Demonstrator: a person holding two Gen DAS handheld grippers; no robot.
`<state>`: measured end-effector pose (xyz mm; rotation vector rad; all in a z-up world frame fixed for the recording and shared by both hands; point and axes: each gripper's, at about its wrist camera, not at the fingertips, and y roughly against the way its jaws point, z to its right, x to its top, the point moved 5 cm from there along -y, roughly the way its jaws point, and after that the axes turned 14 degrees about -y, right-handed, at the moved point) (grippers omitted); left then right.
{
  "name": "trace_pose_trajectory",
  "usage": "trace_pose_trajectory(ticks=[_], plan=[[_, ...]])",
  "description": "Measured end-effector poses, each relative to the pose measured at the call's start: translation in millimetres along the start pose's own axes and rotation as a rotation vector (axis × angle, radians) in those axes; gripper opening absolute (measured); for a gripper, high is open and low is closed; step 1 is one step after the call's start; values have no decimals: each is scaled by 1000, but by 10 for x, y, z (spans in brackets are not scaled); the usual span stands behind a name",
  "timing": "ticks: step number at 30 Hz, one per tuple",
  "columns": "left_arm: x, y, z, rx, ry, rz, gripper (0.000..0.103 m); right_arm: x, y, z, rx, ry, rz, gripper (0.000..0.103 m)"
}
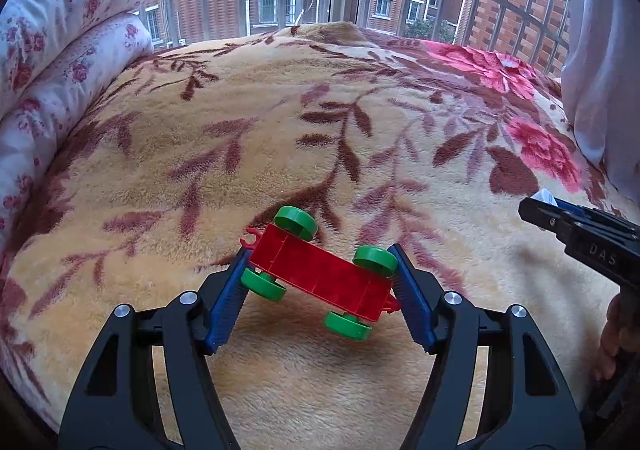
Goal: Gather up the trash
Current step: 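Carry the toy car and bottle cap over the orange bucket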
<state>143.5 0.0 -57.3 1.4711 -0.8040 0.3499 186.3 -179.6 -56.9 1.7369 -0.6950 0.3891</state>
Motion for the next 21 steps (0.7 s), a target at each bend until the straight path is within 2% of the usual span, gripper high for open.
trace_pose_trajectory(ticks=[16,21], plan=[[-275,760,144,-19,-65,79,66,-859,1175,-163,69,76,95,31],[-493,959,255,-38,-89,80,66,-1158,1445,-161,91,83,96,32]])
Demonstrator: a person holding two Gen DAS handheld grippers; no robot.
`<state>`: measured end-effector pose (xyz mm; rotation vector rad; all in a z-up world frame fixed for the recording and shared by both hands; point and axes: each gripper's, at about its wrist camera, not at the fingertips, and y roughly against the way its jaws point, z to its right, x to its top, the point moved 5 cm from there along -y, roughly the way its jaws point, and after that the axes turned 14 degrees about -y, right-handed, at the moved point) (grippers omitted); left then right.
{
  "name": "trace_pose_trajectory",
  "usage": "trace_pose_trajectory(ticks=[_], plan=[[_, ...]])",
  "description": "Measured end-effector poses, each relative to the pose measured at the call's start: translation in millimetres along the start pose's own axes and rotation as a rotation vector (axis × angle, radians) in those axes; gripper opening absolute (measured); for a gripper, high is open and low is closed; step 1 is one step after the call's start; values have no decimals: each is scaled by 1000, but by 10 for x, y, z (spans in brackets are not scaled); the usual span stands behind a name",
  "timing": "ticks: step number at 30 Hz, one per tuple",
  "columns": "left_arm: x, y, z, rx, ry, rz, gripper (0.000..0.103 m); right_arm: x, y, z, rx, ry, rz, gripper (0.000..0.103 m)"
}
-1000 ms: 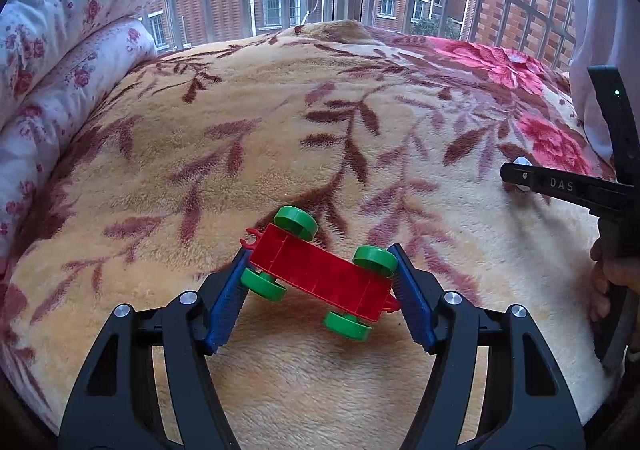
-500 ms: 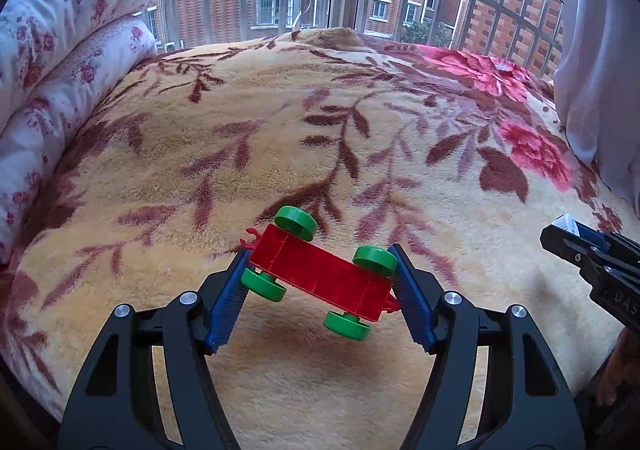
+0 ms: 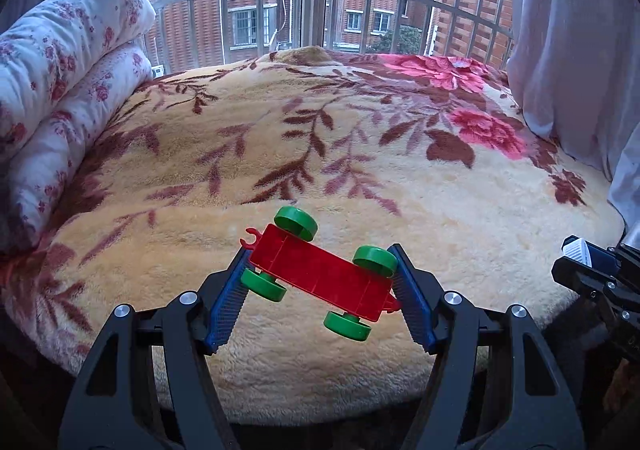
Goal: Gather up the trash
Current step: 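Carry the toy car and bottle cap over the orange bucket, then open both grippers to drop the car and cap into the bucket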
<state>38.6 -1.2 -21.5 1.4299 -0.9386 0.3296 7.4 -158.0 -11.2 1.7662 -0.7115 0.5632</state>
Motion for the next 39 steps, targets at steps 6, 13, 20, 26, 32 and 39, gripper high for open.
trace_pose_trajectory(ticks=[6,13,20,26,32,39], plan=[[-435,197,202,-4,-41,-46,66,-512,210,-29,30,-9,-49,32],[-911,248,373,-34,-80,-118,66,-1037,225,-42,37,-28,-128,32],[-1384,110,541,-86,-123,-228,66,-1464,90,-14,26,-23,-239,32],[-1770,-69,752,-152,-183,-341,66,-1731,-59,41,25,-16,-331,32],[-1909,-235,820,-186,-214,-409,66,-1883,-238,70,38,-5,-411,32],[-2079,-574,855,-219,-224,-523,66,-1965,-504,159,40,-24,-495,32]])
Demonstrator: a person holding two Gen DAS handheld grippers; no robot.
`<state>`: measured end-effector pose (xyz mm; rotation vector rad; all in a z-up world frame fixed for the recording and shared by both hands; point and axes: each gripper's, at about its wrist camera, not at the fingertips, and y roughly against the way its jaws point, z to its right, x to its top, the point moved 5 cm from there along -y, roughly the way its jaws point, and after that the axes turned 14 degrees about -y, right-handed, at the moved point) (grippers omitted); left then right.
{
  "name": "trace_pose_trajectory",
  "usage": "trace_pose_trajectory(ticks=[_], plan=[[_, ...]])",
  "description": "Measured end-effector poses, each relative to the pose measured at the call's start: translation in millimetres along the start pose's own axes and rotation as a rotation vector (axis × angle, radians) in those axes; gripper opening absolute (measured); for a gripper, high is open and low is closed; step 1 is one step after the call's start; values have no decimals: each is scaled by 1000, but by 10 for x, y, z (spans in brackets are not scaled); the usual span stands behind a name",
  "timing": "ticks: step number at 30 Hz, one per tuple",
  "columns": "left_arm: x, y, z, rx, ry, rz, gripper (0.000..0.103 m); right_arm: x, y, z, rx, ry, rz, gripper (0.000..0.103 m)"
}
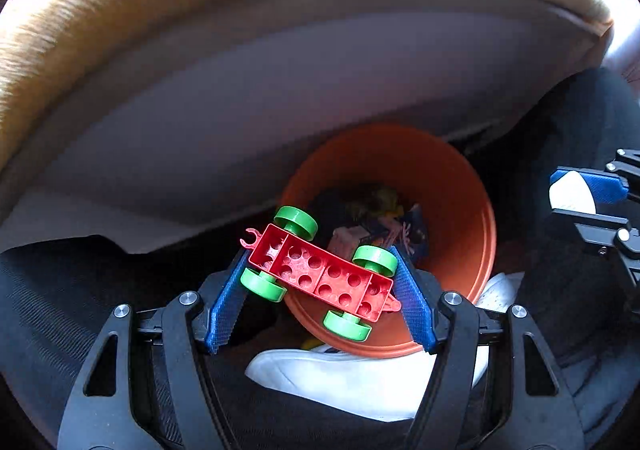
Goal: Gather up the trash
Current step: 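Open both grippers to drop the car and cap into the bucket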
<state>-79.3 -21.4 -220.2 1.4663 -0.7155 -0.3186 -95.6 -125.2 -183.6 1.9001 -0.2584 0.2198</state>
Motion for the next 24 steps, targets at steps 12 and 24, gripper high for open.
trace_pose_trajectory(ticks=[12,24], plan=[[27,-230,-5,-15,-22,-101,77,145,-124,118,-10,-22,-20,63],[50,96,-61,7,-13,22,77,200,300,133,-46,-15,96,73]])
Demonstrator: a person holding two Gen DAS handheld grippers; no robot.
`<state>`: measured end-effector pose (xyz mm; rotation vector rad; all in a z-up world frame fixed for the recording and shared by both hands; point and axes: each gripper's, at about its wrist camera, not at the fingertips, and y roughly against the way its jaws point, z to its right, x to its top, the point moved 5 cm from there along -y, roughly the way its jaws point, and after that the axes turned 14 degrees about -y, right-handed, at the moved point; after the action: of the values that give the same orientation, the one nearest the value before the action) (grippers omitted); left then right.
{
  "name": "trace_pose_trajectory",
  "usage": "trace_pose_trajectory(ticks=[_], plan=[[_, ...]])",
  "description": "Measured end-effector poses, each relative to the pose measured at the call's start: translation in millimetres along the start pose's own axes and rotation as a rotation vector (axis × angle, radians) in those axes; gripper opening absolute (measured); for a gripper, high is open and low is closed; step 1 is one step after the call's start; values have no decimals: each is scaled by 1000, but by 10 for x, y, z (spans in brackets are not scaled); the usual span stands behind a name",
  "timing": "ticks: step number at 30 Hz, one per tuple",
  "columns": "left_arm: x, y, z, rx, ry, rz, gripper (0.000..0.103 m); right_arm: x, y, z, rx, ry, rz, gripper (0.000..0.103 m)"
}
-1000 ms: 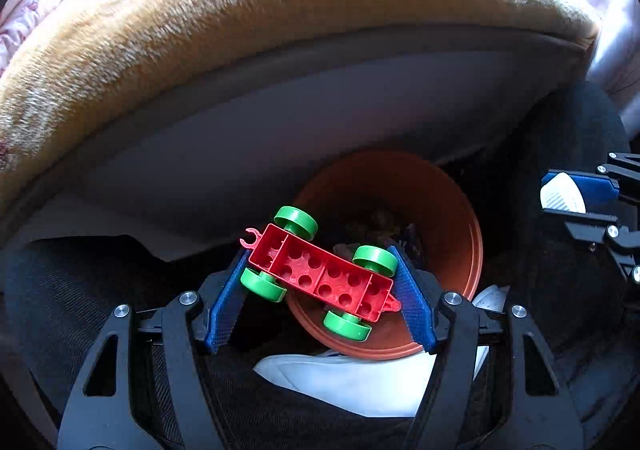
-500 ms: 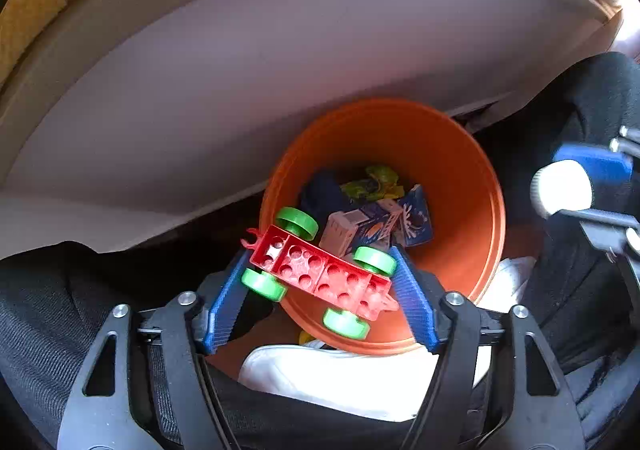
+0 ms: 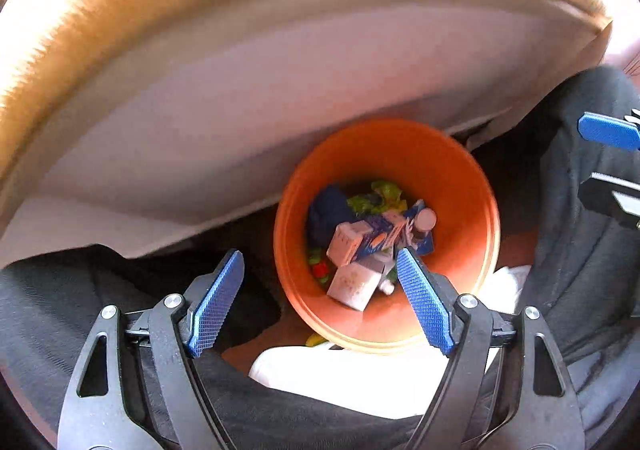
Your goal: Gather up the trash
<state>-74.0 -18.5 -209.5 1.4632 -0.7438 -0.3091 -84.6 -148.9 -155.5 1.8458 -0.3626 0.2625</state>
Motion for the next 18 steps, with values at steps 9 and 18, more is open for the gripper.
trace_pose_trajectory(ticks=[9,18], plan=[[457,1219,-389,190,84,419,91,692,952,-69,-50,30,388,98],[1195,1717,-870,341,159,591,93,1643,1250,-79,-124,-9,603,98]])
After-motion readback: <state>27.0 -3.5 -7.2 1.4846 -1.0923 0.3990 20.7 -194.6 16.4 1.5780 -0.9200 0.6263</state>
